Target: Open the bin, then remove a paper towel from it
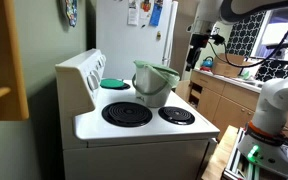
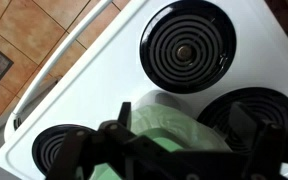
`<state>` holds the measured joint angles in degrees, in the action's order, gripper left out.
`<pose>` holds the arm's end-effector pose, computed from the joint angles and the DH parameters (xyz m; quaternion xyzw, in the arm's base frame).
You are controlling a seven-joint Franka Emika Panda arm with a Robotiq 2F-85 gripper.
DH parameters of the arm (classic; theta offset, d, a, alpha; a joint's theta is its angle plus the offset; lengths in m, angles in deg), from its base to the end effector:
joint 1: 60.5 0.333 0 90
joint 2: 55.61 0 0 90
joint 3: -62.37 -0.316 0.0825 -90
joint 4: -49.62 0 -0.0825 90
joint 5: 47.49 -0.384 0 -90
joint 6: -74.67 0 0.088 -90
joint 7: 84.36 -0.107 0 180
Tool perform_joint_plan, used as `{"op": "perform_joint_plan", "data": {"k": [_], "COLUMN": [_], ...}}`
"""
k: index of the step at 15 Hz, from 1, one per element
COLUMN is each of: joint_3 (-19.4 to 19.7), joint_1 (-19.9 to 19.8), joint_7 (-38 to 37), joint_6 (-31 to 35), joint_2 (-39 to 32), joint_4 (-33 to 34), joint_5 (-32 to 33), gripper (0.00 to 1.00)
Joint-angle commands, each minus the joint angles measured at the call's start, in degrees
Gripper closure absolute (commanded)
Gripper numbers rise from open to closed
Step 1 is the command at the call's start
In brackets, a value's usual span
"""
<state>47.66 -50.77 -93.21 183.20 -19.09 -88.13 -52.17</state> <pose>0.3350 0.1732 0.5383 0.9922 0.1047 0.0639 0.0202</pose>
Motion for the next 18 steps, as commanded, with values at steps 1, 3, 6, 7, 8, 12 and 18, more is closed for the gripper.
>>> {"op": "perform_joint_plan", "data": {"k": [1, 3, 6, 7, 8, 12, 18], "joint_3": [0.38, 0.86, 3.49, 4.55, 6.07, 11.12, 12.70], "joint_1": [0.48, 0.00, -2.02, -2.40, -2.81, -4.26, -6.57], "joint_7": [-0.26, -0.34, -1.13, -1.00, -0.68, -0.75, -1.70], "joint_6": [-0.15, -1.09, 0.05, 0.19, 0.71, 5.76, 7.70], "joint_2": [-0.13, -1.17, -2.56, -2.92, -3.20, -4.45, -6.01], "joint_4": [0.17, 0.31, -0.05, -0.05, -0.16, -0.49, -0.22], "joint_5": [0.29, 0.21, -0.79, -1.43, -2.53, -9.89, -13.42], "gripper": [0.00, 0.00, 0.00, 0.00, 0.00, 0.00, 0.00]}}
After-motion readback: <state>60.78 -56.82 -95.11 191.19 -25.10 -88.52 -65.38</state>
